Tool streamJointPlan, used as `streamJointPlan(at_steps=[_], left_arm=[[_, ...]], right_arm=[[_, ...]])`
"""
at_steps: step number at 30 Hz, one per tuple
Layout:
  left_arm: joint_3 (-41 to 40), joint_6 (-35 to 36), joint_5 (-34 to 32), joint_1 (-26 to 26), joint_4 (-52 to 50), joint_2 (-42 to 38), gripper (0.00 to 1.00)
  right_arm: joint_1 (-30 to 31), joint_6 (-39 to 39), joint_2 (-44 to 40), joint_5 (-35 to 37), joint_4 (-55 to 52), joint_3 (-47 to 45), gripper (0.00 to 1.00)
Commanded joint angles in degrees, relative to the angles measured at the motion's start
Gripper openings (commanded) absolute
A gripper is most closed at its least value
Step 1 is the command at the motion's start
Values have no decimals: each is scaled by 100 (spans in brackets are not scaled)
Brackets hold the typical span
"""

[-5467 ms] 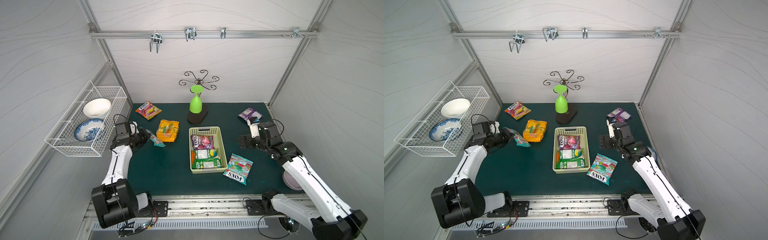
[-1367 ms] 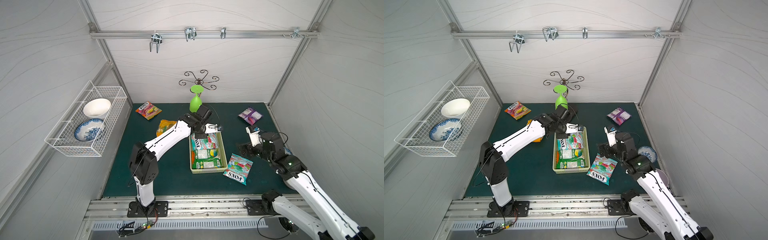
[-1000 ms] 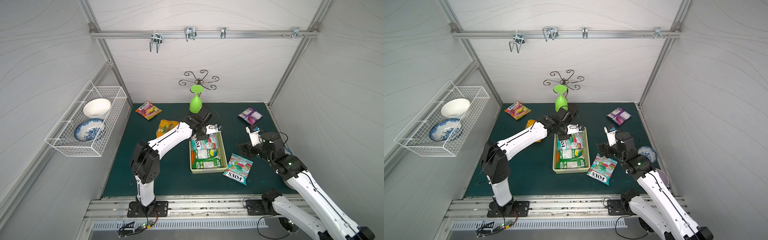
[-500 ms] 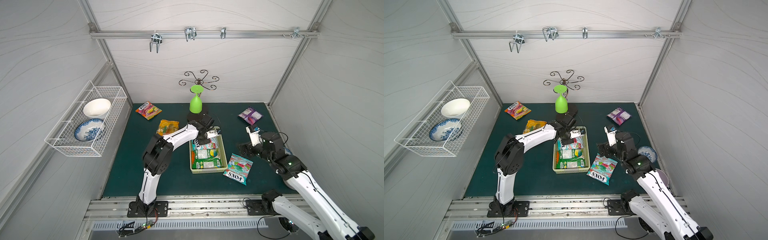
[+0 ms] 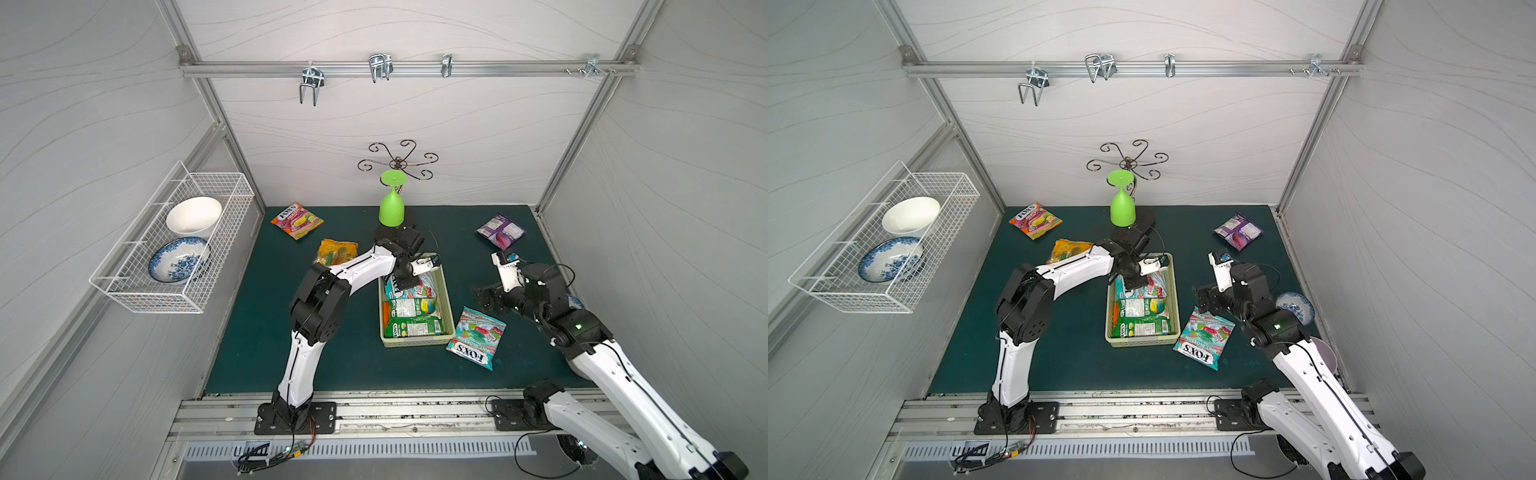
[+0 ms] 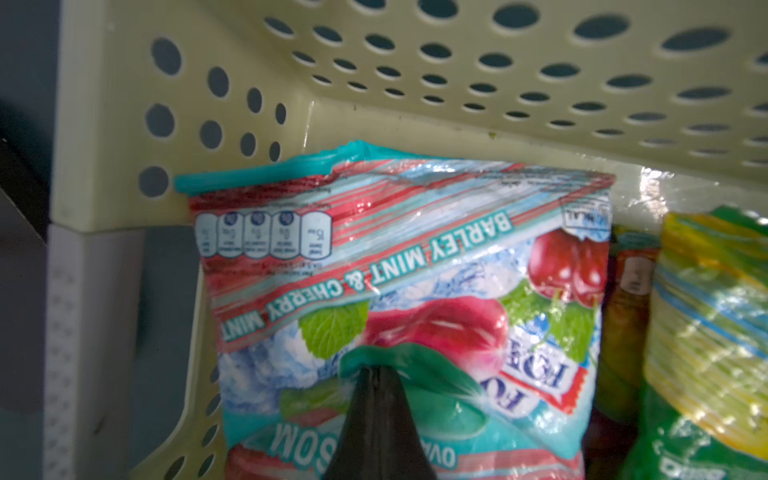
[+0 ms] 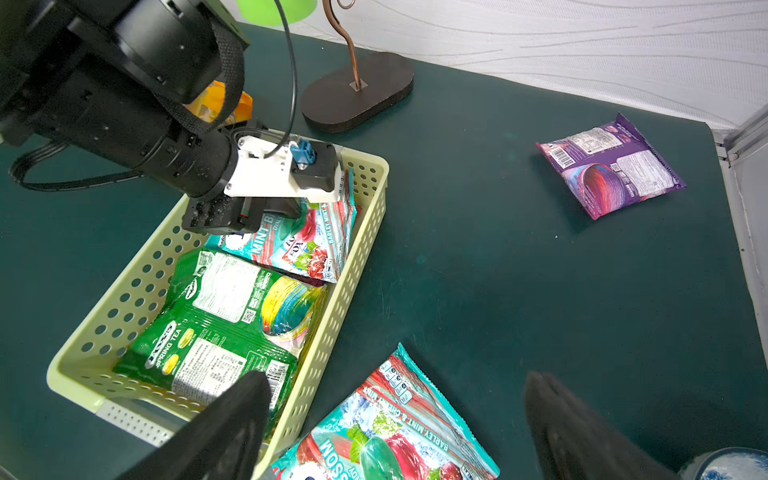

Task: Put the candies in the basket
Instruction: Place the candy in the basket.

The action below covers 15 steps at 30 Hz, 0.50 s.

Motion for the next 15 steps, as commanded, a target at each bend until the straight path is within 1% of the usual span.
streamJointPlan(at_steps=[1,4,7,9,11,15], left_arm=[[-4,-39,-19,103,-51,272,0],[-32,-176,64,81,-67,8,0],[-69,-380,169,27,-71,-487,0],[-142,-558,218,-9,-10,-887,7],[-179,-792,231,-16,38,-1231,13],[-278,-1121,202,-12,42,-1848,20]], right_arm=[[-35,106,64,-72,126,-60,99],[-42,160,96,-37,93,-31,99],[-102,372,112,79,68,-85,99],[-123,549,146,40,90,-87,99],[-145,777,198,150,34,-61,99],[-276,1056,297,113,-119,-54,99]])
